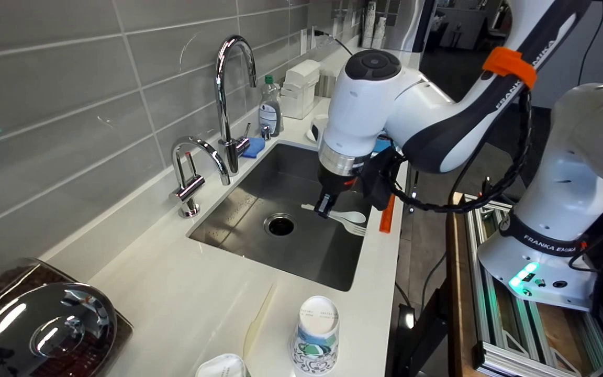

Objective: Put the knife on the counter top and two pieces of cutlery in the sink

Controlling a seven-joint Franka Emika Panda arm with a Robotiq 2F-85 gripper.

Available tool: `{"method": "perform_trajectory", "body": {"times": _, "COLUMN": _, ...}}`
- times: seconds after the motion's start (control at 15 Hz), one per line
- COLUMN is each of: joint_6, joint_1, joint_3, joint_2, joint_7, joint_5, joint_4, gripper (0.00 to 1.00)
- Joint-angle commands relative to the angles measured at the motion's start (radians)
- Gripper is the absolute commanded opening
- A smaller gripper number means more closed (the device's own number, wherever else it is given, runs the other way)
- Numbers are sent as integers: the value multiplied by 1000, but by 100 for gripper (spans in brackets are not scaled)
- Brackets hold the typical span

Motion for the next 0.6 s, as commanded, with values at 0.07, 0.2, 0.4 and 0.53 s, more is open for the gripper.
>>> {"method": "perform_trajectory", "body": {"times": 0.07, "joint_6": 143, "joint_1": -57, "joint_3": -67, "joint_2": 154, "joint_7": 8, "joint_5": -124, "joint_4": 46, "gripper": 3}}
{"method": "perform_trajectory", "body": {"times": 0.2, "joint_6": 196, "joint_1": -66, "joint_3": -97, "joint_2": 222, "joint_7": 16, "joint_5": -181, "joint_4": 82, "gripper": 3}}
{"method": "perform_trajectory", "body": {"times": 0.4, "joint_6": 258, "joint_1": -60, "joint_3": -128, "joint_2": 341, "joint_7": 1, "joint_5": -220, "joint_4": 151, "gripper": 3}}
{"method": "perform_trajectory", "body": {"times": 0.53, "joint_6": 292, "joint_1": -57, "joint_3": -133, "joint_2": 423, "joint_7": -18, "joint_5": -218, "joint_4": 202, "gripper": 3}}
